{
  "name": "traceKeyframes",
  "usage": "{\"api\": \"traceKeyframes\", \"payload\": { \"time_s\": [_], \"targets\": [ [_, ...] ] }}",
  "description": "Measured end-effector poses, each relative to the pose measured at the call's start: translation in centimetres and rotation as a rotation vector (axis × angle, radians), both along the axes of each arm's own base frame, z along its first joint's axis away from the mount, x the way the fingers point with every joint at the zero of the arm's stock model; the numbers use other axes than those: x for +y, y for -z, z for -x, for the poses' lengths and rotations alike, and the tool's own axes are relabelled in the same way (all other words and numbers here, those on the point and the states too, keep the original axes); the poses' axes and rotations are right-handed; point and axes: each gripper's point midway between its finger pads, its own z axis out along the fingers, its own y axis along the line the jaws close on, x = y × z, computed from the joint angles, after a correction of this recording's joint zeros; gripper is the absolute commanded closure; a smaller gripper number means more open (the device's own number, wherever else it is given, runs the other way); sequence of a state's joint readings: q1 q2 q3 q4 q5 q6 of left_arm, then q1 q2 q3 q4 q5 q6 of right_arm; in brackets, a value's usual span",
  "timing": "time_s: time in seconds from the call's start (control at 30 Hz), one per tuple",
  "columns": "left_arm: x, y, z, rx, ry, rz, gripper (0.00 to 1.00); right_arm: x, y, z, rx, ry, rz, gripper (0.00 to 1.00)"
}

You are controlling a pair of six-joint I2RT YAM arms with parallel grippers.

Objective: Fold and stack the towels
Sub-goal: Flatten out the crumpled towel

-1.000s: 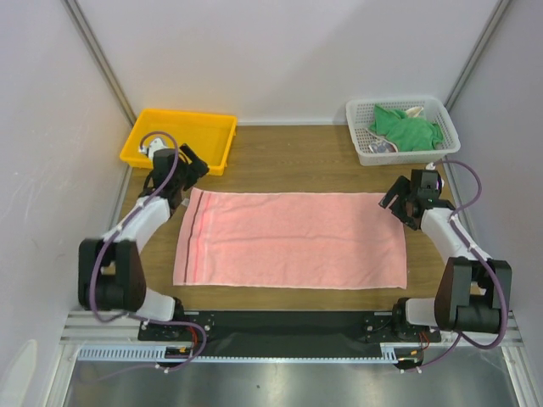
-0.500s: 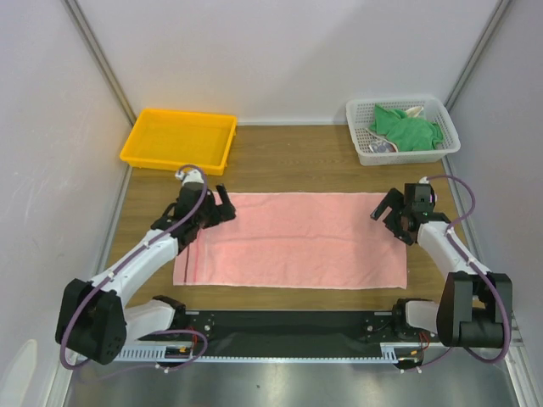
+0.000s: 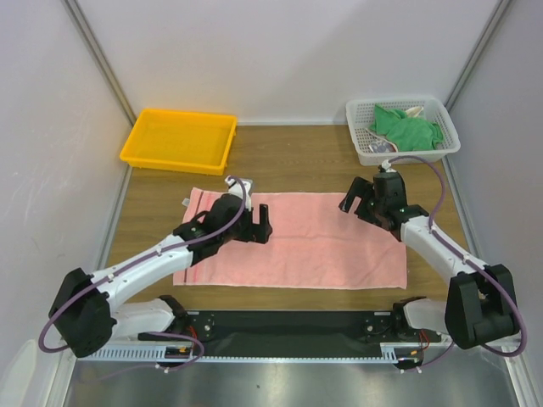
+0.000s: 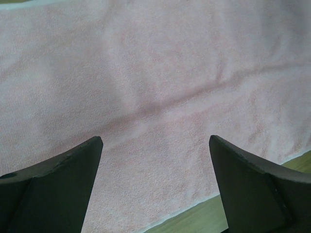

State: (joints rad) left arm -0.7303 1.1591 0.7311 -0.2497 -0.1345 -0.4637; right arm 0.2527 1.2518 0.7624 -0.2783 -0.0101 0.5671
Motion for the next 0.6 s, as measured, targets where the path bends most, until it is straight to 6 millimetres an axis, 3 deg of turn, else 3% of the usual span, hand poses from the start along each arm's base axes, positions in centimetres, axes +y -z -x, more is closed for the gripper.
{"api": "traceKeyframes", "payload": {
  "time_s": [0.2, 0.43, 0.6],
  "targets": [
    [-2.5, -0.5, 2.4, -0.041, 0.136, -0.026, 0.03, 2.2, -0.9, -2.2, -0.05, -0.094, -0.021, 0.06],
    [-5.0, -0.5, 5.8, -0.086, 0.243, -0.076, 0.07, 7.4, -2.9, -10.3, -0.122, -0.225, -0.037, 0.12],
    [-5.4, 1.5, 7.1, -0.044, 0.174, -0.117, 0.09, 13.0, -1.9, -14.2, -0.129, -0.343, -0.006, 0.16]
  ]
}}
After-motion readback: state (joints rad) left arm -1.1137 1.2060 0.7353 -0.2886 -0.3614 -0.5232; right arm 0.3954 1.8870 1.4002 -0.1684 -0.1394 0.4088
